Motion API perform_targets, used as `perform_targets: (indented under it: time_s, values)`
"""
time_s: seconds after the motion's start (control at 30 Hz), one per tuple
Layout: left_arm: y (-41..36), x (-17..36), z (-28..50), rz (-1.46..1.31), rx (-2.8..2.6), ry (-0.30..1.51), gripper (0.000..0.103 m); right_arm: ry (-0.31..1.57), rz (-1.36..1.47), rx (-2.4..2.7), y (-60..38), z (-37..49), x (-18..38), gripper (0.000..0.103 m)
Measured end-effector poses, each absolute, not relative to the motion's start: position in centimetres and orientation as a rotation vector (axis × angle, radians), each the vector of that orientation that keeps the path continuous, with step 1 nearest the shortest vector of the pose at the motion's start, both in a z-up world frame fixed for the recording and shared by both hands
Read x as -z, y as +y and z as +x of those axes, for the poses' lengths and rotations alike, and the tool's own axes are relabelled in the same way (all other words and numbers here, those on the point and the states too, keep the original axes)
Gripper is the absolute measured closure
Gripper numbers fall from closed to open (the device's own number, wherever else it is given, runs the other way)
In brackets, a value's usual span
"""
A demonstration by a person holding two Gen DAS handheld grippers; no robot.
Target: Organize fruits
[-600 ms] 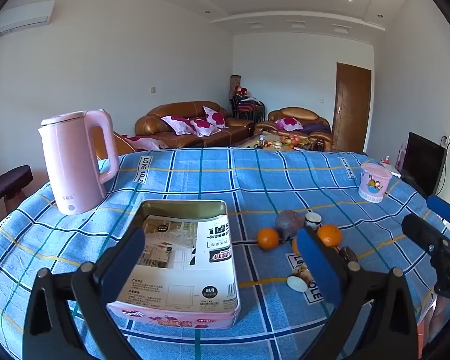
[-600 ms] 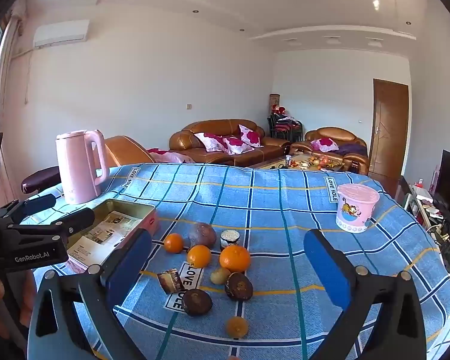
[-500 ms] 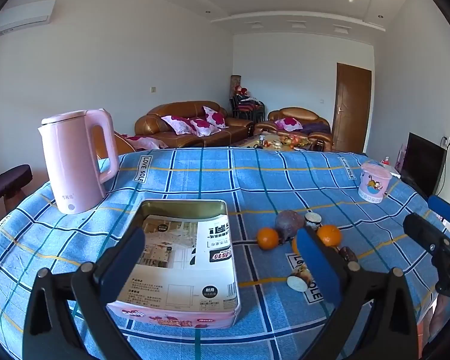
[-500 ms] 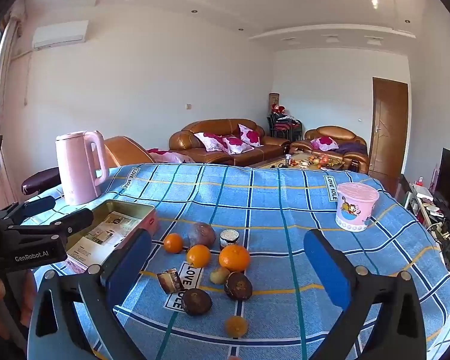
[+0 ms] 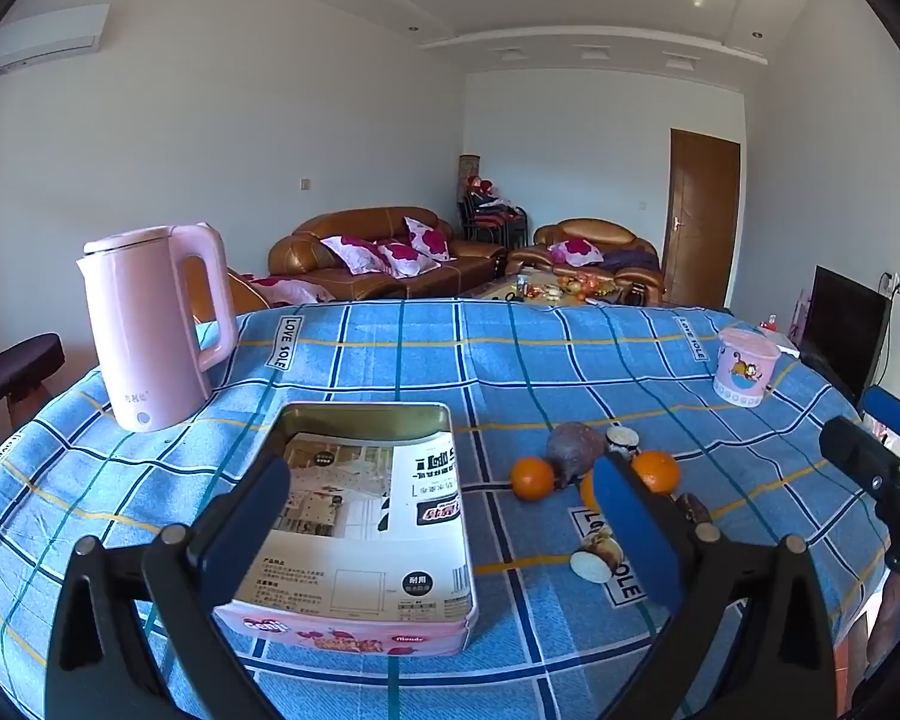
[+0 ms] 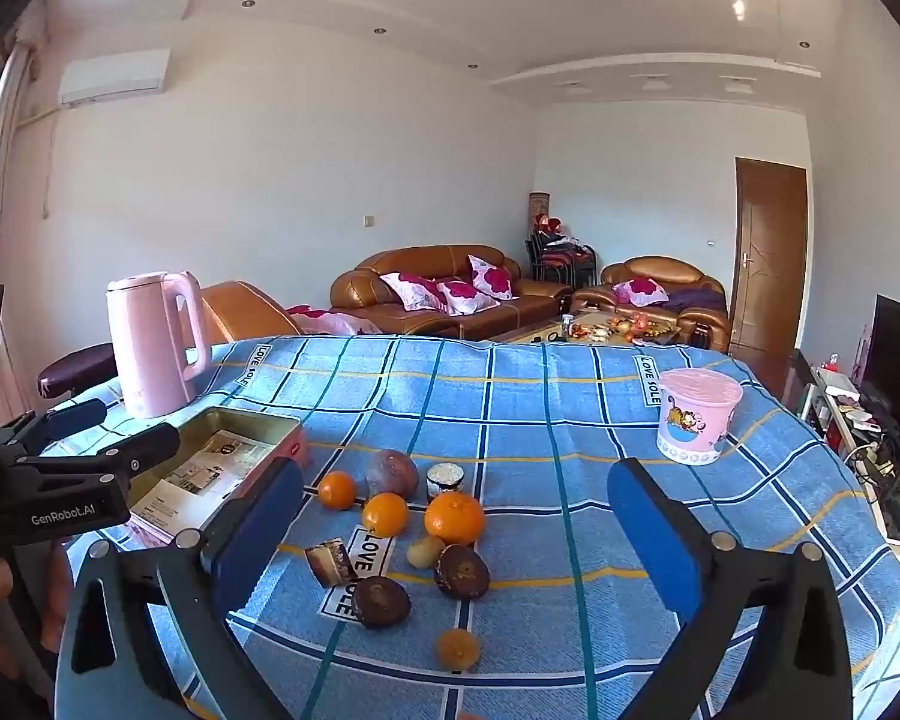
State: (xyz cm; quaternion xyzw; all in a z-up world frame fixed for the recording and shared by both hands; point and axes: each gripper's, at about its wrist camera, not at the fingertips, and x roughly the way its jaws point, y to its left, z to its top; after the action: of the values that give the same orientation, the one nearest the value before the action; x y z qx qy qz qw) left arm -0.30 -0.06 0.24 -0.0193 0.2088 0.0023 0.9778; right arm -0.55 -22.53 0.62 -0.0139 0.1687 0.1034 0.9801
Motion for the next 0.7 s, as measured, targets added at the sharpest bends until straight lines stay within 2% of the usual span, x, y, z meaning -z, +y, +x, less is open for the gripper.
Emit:
perform_targets:
  time_s: [0.7]
  values:
    - [0.42, -0.47, -0.59, -0.041, -0.003, 0.412, 0.000, 0.344, -0.019, -0.222, -22.31, -0.76, -0.42, 0.001]
